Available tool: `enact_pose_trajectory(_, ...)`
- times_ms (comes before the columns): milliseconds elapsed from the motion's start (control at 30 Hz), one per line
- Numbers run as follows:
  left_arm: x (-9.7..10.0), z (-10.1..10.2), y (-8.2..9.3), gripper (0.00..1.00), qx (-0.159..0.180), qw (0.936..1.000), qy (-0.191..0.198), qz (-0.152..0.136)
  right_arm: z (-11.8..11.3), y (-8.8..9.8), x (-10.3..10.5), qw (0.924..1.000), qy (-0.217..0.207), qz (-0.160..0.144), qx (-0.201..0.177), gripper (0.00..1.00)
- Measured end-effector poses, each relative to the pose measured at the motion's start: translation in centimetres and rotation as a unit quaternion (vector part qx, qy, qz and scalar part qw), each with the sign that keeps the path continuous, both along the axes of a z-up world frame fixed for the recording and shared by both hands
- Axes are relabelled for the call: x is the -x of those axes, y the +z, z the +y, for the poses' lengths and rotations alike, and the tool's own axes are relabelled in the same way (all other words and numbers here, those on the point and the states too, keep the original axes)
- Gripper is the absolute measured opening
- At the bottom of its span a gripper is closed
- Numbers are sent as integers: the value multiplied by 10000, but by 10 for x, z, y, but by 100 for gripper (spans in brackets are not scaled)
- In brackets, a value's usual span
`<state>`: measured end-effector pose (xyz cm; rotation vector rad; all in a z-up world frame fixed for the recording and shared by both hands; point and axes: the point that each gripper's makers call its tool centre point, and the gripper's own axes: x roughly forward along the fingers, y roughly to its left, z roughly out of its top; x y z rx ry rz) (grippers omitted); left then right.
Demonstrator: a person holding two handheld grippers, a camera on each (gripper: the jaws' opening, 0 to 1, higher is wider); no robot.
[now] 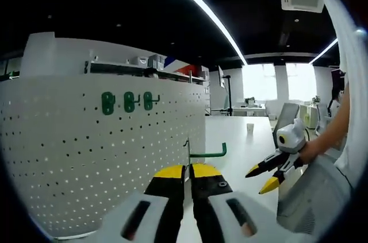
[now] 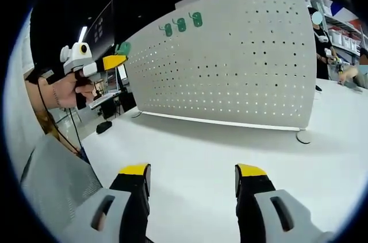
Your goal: Insert the hook assembly into the mounting plate slot until the hook locks in place.
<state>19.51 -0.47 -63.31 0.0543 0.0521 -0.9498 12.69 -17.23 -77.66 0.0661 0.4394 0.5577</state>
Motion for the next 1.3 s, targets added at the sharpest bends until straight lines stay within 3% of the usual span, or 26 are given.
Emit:
enact_pose_trajectory(200,0,2,-1,3,4,10000,30,22,-1,9,-2,9999,-11,-172,7,56)
enact_pose_trajectory(400,-1,4,-5,3,-16,10000,79,50,1,51,-5,9944,-4,-993,-364,54)
enact_pose_trajectory(500,0,5,-6,3,-25,9999,100,67,4,78,-4,9872,12,-1471,-617,53)
enact_pose_trajectory(833,1,6,-7,3,3,9998,155,84,6,100,-4,9817,-13,-1739,-770,53)
enact_pose_trajectory(1300,4,7,-8,3,2,9998,187,83,52,124,-14,9751,496,-1845,-1130,53)
